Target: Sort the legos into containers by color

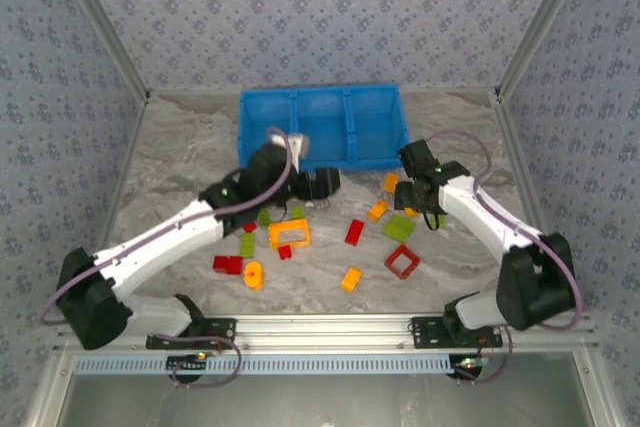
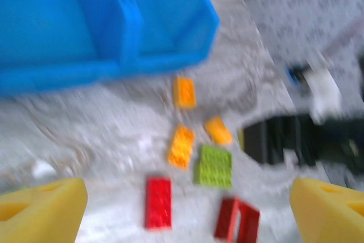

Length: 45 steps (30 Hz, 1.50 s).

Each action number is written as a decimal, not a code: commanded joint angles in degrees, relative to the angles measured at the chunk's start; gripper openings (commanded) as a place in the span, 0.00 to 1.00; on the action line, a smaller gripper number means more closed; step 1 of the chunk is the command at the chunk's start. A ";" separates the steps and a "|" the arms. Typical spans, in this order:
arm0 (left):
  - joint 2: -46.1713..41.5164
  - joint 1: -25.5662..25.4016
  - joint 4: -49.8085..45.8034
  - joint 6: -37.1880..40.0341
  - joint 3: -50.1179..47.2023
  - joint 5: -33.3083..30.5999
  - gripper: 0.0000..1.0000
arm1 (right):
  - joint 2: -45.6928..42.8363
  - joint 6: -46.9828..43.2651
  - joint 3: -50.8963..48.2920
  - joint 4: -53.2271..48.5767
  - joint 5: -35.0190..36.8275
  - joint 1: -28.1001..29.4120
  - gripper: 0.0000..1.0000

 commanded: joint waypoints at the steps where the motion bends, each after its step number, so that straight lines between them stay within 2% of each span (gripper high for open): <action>1: -5.59 -5.58 6.52 -5.08 -7.32 -6.43 0.92 | 4.47 -5.14 3.48 -1.05 -3.40 -1.87 0.74; 5: -9.76 -14.62 10.37 -6.63 -14.10 -15.72 0.92 | 10.99 -6.96 5.98 -0.25 -6.12 -3.98 0.66; 9: -9.49 -18.08 11.58 -8.52 -16.15 -18.50 0.92 | 14.66 -7.70 7.05 0.84 -8.19 -5.29 0.62; 26: -6.01 -18.62 10.26 -6.39 -12.54 -16.61 0.92 | 21.79 -8.65 7.72 3.63 -11.17 -7.10 0.47; 29: -5.18 -18.66 10.26 -5.85 -11.95 -15.47 0.92 | 21.77 -8.62 7.69 3.84 -10.90 -7.18 0.40; 32: -4.85 -18.63 10.15 -5.61 -11.58 -15.38 0.92 | 19.95 -8.10 7.07 3.96 -9.50 -6.94 0.32; 36: -5.98 -18.64 7.12 -4.09 -9.57 -17.26 0.91 | 11.62 -7.05 6.94 3.99 -5.68 -4.23 0.32; 40: -6.92 -18.34 3.21 -0.88 -6.29 -19.73 0.92 | 9.99 -6.44 13.57 3.89 -6.52 -1.87 0.33; 45: -5.52 -15.46 -2.31 1.74 0.50 -19.51 0.92 | 20.07 -7.35 26.43 2.46 -7.06 -1.33 0.33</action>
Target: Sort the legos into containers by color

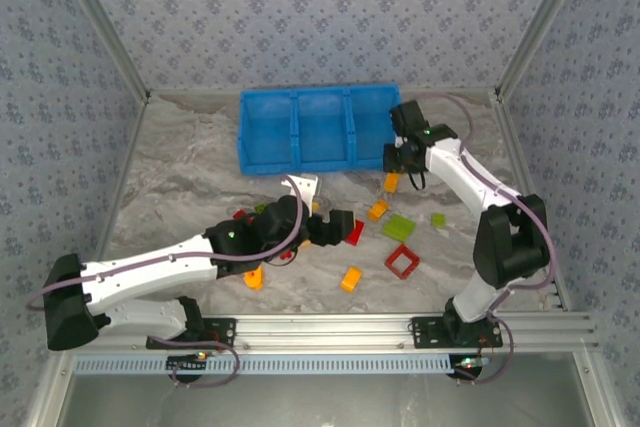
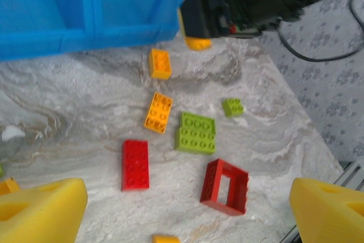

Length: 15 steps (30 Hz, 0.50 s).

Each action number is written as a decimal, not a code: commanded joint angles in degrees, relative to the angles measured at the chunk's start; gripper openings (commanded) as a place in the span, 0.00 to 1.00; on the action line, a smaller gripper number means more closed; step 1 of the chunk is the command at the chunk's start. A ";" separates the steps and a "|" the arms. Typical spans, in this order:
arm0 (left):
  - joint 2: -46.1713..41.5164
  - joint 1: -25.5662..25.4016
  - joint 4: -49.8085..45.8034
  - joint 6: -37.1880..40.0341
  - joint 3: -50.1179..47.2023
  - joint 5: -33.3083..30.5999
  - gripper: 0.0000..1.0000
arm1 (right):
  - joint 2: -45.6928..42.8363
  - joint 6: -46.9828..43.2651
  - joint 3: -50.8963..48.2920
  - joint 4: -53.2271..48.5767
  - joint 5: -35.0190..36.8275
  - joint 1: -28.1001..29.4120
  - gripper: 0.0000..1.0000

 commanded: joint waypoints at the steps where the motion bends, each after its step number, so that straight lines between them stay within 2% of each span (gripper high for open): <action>1: -0.01 1.77 -4.24 3.75 5.56 -1.83 0.92 | 7.76 0.25 7.32 -1.32 0.50 -0.28 0.33; 9: 2.07 4.61 -9.75 4.30 10.19 -2.70 0.92 | 25.65 -0.23 25.61 -3.68 -0.25 -0.97 0.34; 15: 2.22 6.56 -21.38 -0.52 11.15 -5.14 0.89 | 31.45 0.58 31.30 -5.50 -1.29 -1.12 0.40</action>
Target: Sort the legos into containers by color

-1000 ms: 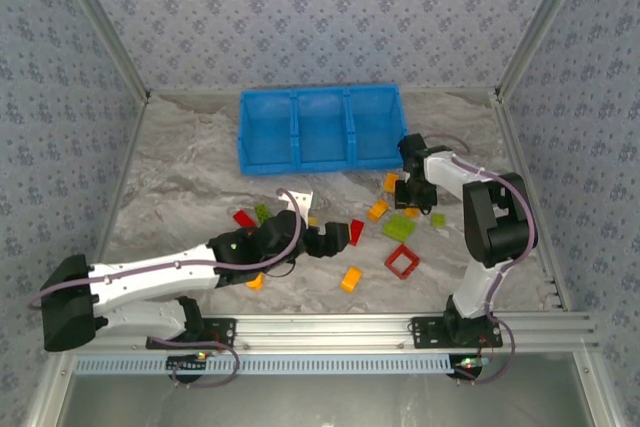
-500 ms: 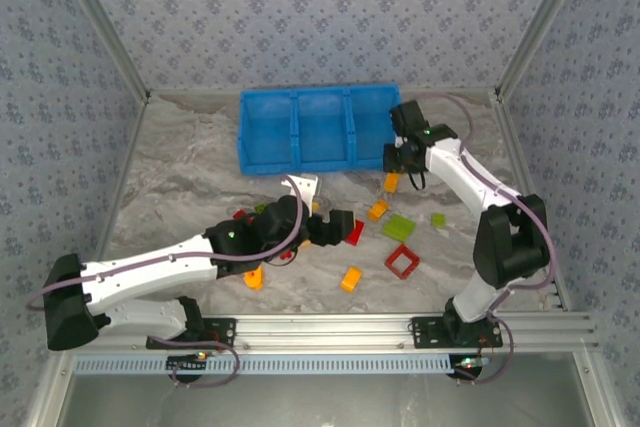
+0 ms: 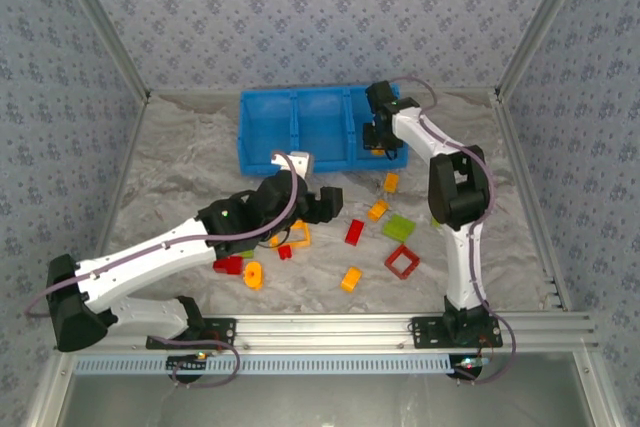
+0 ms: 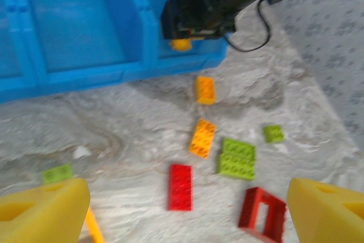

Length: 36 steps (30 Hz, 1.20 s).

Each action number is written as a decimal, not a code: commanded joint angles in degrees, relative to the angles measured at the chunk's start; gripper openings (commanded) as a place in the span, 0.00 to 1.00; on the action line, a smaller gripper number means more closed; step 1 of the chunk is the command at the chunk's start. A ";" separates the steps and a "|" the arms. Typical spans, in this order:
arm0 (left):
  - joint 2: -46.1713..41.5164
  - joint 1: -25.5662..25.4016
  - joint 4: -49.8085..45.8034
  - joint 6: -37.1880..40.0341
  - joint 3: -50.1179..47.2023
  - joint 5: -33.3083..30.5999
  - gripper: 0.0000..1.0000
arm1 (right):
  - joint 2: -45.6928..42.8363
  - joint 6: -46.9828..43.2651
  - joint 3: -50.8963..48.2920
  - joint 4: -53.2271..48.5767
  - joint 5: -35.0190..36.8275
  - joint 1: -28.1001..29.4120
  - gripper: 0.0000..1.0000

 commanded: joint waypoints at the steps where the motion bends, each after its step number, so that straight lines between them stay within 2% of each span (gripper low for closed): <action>1: -0.32 1.14 -9.24 -2.50 1.70 -2.10 0.89 | 1.28 0.72 3.56 -3.29 -1.02 -0.46 0.41; 5: -1.69 1.33 -10.69 -3.69 -0.42 -1.74 0.88 | 2.22 1.26 3.57 -3.53 -1.82 -0.65 0.45; 10: -4.40 1.35 -11.33 -4.94 -2.09 -2.15 0.87 | 0.69 1.05 3.83 -3.81 -1.33 -0.53 0.55; 14: -6.18 1.80 -14.85 -5.77 -1.98 -3.74 0.86 | -4.13 0.77 4.08 -3.70 0.33 0.01 0.55; 17: -7.41 4.49 -20.47 -8.57 -2.22 -3.99 0.85 | -9.95 0.38 3.02 -3.19 2.86 1.45 0.53; 20: -9.09 10.39 -23.46 -11.14 -4.50 -0.16 0.84 | -19.02 0.01 -2.63 0.52 4.87 4.19 0.53; 22: -10.29 15.17 -24.32 -11.48 -6.95 3.34 0.83 | -26.44 -0.76 -9.31 4.77 5.45 7.49 0.53; 28: -9.06 23.41 -21.64 -8.62 -12.42 9.86 0.80 | -44.30 -1.90 -31.28 17.47 5.74 22.28 0.56; 33: -1.43 25.04 -14.86 -9.90 -11.30 11.71 0.77 | -53.36 -0.22 -46.53 27.15 6.08 34.81 0.57; 36: 5.88 26.49 -12.34 -9.02 -8.88 11.68 0.69 | -55.01 1.94 -50.15 27.81 7.85 40.03 0.58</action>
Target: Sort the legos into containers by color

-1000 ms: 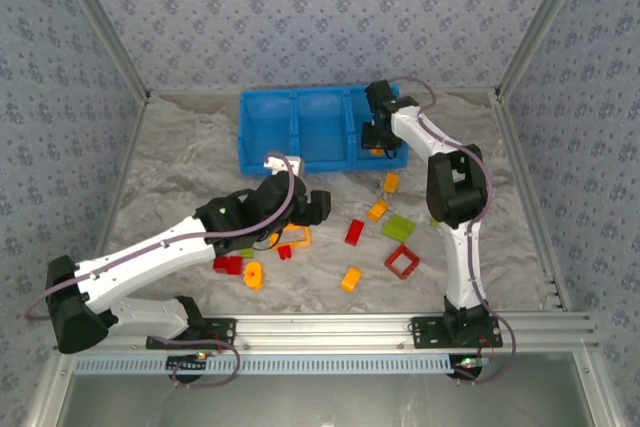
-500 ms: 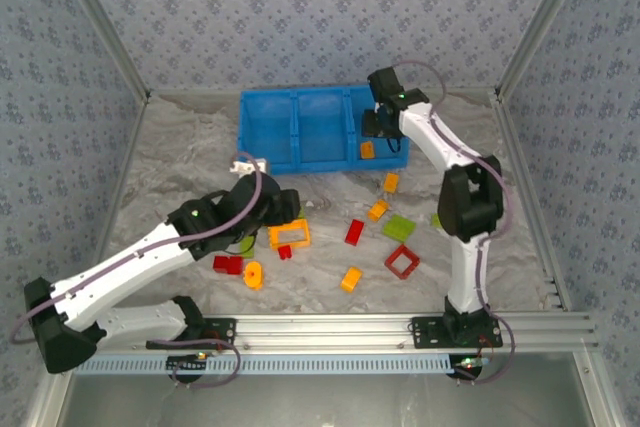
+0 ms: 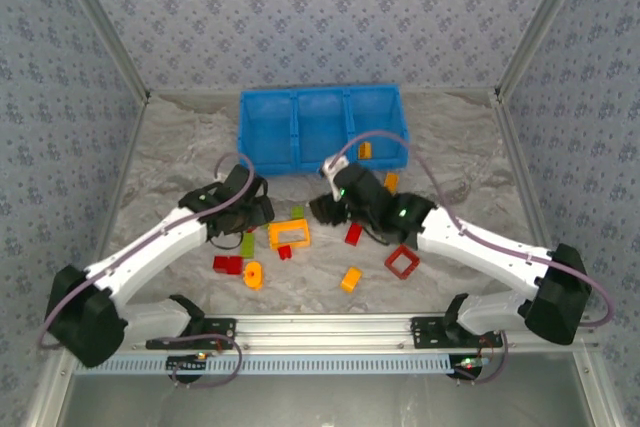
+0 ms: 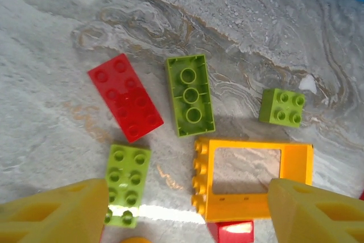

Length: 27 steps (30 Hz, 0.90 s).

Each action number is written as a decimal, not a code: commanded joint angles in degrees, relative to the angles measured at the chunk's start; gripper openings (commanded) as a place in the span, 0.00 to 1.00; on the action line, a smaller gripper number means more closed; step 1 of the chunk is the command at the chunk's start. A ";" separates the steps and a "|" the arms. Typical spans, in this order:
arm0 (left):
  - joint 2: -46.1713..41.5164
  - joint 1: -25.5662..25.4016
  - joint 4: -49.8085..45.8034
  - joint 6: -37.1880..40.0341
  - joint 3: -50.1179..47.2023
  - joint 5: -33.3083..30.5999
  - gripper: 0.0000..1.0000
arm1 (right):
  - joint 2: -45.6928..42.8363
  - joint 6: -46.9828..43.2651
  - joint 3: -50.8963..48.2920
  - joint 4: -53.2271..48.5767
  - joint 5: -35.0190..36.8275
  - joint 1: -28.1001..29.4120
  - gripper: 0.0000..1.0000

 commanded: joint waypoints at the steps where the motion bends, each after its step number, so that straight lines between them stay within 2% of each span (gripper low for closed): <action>1: 7.46 1.92 3.75 0.65 4.16 1.75 0.68 | -2.39 2.84 -2.33 4.03 3.47 3.88 0.58; 5: 15.18 3.86 3.96 1.44 7.32 1.21 0.64 | -3.34 3.51 -3.12 4.05 5.60 7.80 0.59; 10: 20.39 5.14 4.45 1.79 9.69 0.71 0.61 | -3.75 4.43 -3.82 4.02 5.98 8.99 0.60; 15: 23.28 5.35 7.25 1.62 9.59 1.56 0.59 | -4.36 4.85 -4.18 3.75 6.70 8.96 0.61; 19: 26.47 5.32 5.47 1.15 10.99 1.44 0.56 | -4.46 5.21 -3.96 3.47 6.95 8.92 0.61; 22: 25.63 5.25 5.64 -0.12 9.64 -0.53 0.55 | -4.63 5.64 -4.17 3.48 7.30 8.97 0.61; 27: 26.73 5.20 6.96 0.28 9.44 0.13 0.54 | -4.31 5.97 -4.29 3.75 7.27 8.74 0.61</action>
